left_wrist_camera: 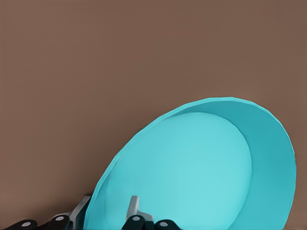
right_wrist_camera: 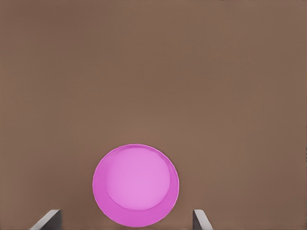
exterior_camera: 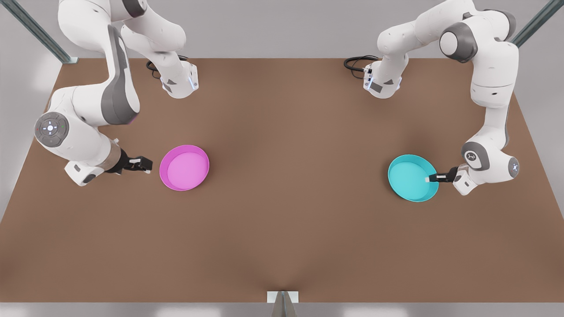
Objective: Flip the blue plate over with the left arm, and stack the pink plate on top of the blue plate with the right arm
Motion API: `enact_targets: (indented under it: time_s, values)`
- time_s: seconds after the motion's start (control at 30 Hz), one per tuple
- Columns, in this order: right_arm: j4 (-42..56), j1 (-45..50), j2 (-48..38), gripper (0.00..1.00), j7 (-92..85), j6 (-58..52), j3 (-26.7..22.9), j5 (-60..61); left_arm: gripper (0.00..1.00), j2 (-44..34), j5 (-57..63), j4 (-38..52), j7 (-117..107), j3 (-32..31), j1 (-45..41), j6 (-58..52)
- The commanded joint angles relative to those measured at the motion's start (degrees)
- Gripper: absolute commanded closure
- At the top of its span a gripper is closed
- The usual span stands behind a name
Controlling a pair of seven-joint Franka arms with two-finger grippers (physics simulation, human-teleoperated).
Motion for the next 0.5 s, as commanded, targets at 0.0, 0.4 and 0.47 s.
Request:
enact_targets:
  time_s: [0.0,0.4,0.47]
  values:
    - [0.0,0.1,0.0,0.00,0.0,0.0,0.0,0.0,0.56,0.0,0.1,0.0,0.5,0.0,0.0,0.0]
    - [-0.4,-0.6,0.0,0.00,0.1,-1.7,0.1,-1.1,0.66,0.0,0.1,0.1,1.2,0.0,0.0,-0.1]
    - [-0.5,-0.5,0.1,0.00,0.1,-1.9,0.1,-1.1,0.67,0.1,0.1,0.1,1.2,0.0,0.0,-0.1]
